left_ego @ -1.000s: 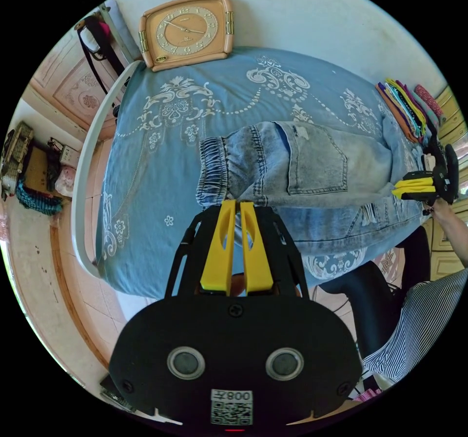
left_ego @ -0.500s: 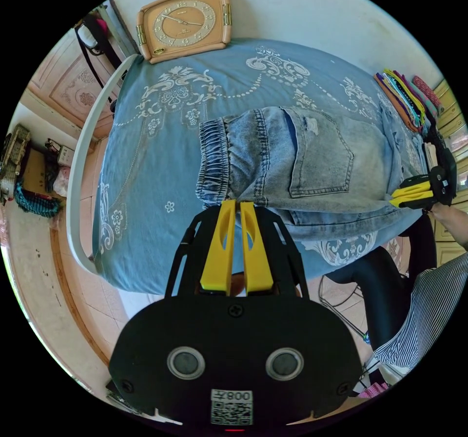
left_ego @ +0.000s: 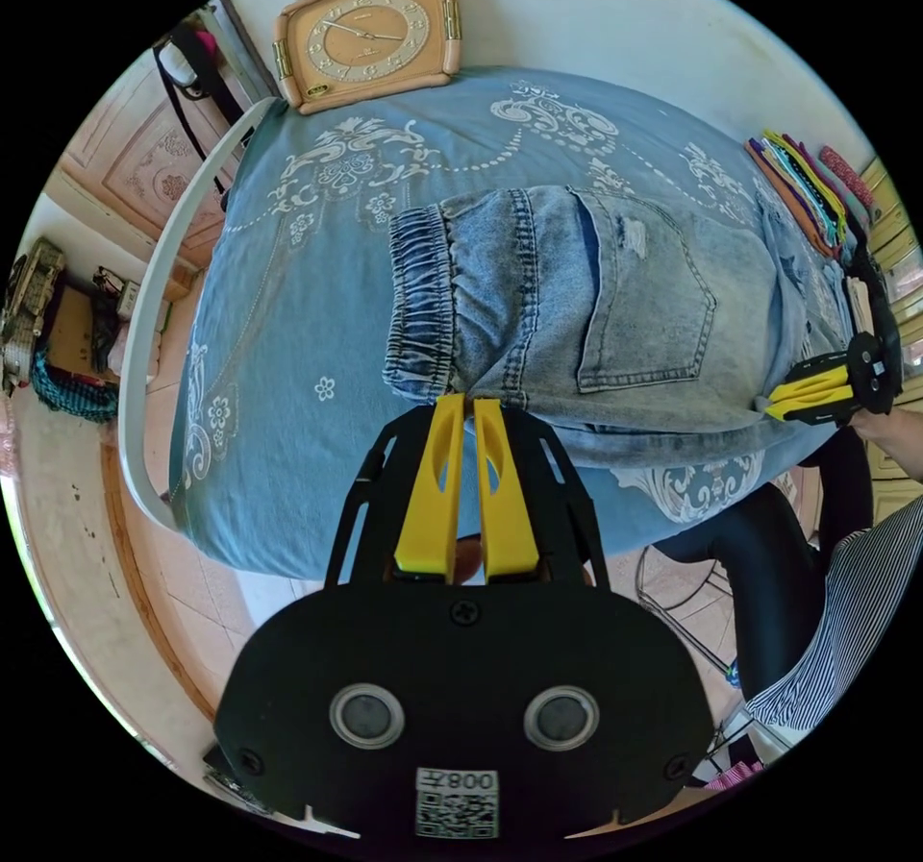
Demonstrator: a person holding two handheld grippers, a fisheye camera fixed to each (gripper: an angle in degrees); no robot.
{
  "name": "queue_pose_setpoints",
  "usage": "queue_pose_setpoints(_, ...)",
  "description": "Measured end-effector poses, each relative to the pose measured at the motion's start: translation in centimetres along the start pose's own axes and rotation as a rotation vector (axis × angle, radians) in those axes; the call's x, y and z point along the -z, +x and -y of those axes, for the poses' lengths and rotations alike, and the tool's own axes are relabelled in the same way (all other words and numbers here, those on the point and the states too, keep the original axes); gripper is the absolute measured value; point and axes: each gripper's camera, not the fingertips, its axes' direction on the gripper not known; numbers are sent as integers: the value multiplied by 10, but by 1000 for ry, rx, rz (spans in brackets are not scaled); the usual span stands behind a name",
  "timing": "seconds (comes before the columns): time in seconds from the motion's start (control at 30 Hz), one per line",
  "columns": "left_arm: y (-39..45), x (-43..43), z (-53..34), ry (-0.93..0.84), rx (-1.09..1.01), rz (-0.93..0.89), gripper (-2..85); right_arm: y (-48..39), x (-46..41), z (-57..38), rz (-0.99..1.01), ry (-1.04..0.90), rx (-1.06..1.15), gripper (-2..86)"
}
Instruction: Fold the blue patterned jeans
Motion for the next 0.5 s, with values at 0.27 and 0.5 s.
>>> queue_pose_setpoints(0.27, -6, -23, -32, 23, 44, -9, 8, -8, -20, -3, 9, 10, -11, 7)
queue_pose_setpoints(0.5, -13, -27, -57, 80, 104, -23, 9, -18, -23, -7, 46, 27, -19, 7)
